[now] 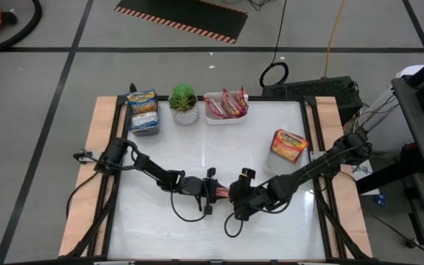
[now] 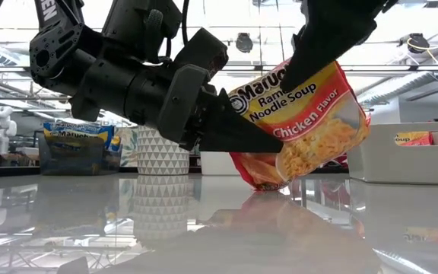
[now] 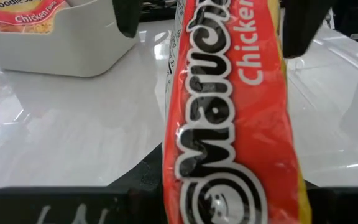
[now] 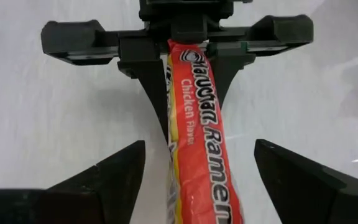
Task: Sort Maruchan noodles
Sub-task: Put the orange noodle pack into the gray bin
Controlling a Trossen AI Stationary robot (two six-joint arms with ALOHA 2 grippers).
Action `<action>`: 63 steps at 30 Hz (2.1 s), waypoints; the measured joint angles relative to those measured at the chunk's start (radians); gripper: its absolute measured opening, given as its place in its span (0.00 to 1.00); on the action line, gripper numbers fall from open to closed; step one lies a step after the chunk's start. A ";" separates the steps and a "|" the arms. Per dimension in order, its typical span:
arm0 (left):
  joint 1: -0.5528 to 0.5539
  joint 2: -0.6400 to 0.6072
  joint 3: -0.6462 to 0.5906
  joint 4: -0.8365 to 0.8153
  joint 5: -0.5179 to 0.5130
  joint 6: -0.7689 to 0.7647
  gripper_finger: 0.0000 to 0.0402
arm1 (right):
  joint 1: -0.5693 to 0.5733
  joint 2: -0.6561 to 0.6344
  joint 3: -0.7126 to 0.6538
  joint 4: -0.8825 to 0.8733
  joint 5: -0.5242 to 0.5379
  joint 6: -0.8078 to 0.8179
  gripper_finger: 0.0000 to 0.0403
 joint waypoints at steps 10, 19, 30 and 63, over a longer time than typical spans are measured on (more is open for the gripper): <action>0.000 0.000 0.000 -0.002 -0.001 -0.009 0.28 | 0.000 0.000 -0.002 -0.008 -0.002 -0.005 0.39; 0.000 -0.030 -0.001 -0.014 0.040 -0.117 0.58 | -0.002 -0.050 -0.003 -0.052 -0.012 -0.014 0.17; 0.001 -0.393 -0.001 -0.524 -0.066 -0.111 0.91 | 0.015 -0.302 -0.003 -0.304 0.109 0.018 0.18; -0.041 -0.668 -0.118 -0.599 -0.210 -0.131 0.91 | 0.020 -1.067 -0.500 -0.615 0.340 0.275 0.17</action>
